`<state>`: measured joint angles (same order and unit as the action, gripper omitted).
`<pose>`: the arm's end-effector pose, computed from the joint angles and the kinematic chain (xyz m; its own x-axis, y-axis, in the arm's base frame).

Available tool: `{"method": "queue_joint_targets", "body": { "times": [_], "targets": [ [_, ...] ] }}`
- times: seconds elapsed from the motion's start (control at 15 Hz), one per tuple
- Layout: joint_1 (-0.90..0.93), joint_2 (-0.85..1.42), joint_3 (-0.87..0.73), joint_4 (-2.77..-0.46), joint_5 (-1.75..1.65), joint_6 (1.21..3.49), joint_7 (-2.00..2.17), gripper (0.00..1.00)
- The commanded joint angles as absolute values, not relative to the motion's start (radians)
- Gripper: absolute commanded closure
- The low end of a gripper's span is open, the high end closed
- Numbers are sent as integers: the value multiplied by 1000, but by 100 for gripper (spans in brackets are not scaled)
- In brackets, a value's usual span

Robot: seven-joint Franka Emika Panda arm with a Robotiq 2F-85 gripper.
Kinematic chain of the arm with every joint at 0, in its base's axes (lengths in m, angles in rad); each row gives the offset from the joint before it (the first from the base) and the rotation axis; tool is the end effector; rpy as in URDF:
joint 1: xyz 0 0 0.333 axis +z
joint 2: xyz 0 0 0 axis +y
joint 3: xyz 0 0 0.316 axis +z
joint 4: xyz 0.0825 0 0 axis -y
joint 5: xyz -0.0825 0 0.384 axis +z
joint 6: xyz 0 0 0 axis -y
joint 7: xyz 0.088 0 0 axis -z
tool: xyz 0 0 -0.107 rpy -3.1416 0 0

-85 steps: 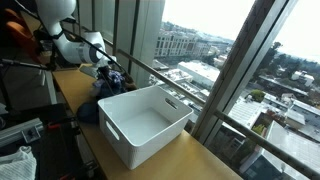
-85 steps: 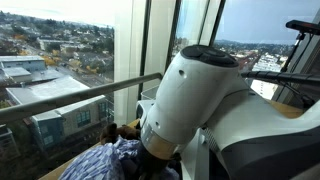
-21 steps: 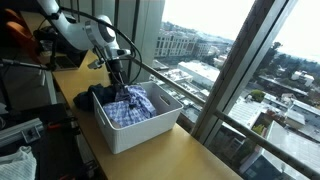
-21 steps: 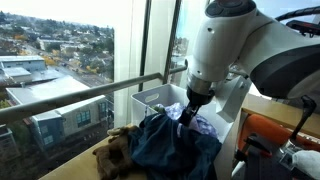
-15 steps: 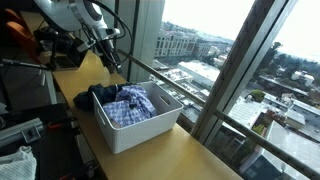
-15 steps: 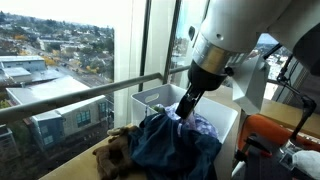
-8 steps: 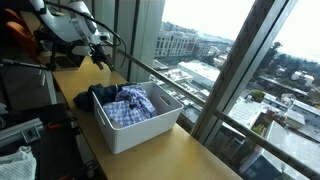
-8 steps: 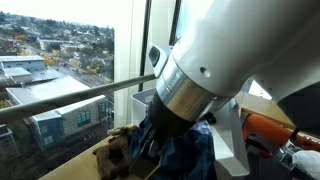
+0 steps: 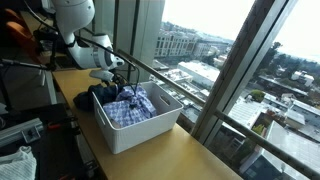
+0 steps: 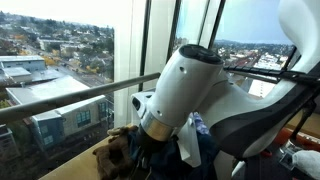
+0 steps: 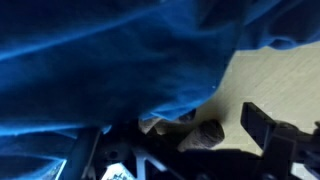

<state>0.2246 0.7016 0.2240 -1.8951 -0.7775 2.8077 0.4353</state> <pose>0.5631 0.3006 0.1568 0.7520 0.6023 0.2679 0.5792 -0.7978 0.1677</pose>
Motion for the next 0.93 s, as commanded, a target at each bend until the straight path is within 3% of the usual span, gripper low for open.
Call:
{"method": "queue_joint_targets", "body": {
  "times": [0.0, 0.27, 0.33, 0.4, 0.87],
  "targets": [
    [215, 768, 213, -1825, -608, 2807, 202, 0],
    [226, 795, 196, -1784, -446, 2783, 5, 0],
    [224, 801, 198, -1778, -417, 2780, -33, 25],
    [227, 805, 196, -1771, -394, 2776, -59, 26],
    [238, 808, 194, -1753, -317, 2740, -152, 80]
  ]
}}
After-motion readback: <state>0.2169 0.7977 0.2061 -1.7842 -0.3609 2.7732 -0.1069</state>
